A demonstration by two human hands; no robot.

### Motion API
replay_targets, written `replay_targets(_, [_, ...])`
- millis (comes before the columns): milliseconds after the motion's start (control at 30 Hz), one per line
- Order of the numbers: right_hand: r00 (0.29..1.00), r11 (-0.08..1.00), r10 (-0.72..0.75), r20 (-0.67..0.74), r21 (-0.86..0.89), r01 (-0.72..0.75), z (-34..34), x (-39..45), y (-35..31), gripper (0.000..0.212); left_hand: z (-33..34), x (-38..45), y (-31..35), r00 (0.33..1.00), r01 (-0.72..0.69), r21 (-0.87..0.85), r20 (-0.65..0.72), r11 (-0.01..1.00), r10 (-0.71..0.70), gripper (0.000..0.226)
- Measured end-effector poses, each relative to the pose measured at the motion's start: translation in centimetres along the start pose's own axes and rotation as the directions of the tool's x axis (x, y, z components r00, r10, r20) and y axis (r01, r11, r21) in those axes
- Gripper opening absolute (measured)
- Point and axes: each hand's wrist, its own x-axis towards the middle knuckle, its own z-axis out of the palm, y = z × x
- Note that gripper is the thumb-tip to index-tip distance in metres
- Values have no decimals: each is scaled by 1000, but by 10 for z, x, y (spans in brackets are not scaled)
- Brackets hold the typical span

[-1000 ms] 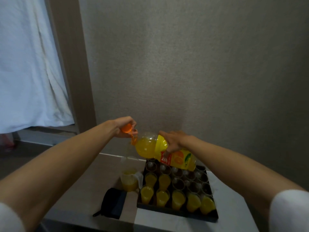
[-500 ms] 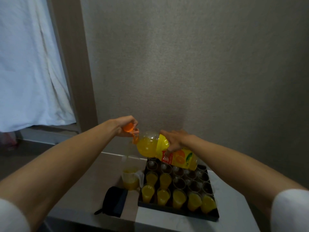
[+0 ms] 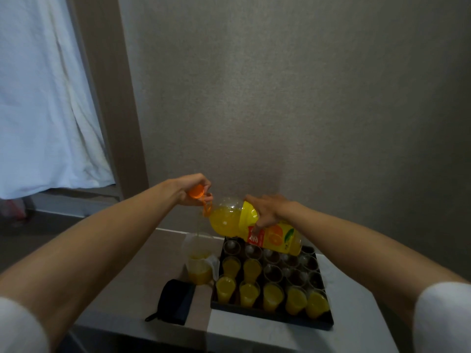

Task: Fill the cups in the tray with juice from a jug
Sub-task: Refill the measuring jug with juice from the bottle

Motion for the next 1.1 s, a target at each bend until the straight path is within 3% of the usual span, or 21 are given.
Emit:
replay_targets(200, [1000,1000,7,0,-7,-7,0,0,1,109,-2,6,0,999,2,-2,-50,1000,-2,27])
replay_targets(533, [1000,1000,3,0,-15,-3,2,3,4,108,4,1,0,1000,7,-6,-16,1000,-7,15])
replay_targets(633, [1000,1000,-1,0,-16,1,2,2,4,107,2,6,-2,1000,9,-1,-21,1000,-9,28])
replay_targets(767, [1000,1000,0,3,-15,0,3,1,5,110,4,6,-1,999,13,-3,-32,1000,-13,23])
replay_targets(867, [1000,1000,0,10,-2,0,3,2,6,109,3,13,-3,997,17,12,-69,1000,-16,39])
replay_targets(1100, [1000,1000,4,2,-18,-4,3,2,8,109,4,15,-3,997,27,19,-70,999,-26,19])
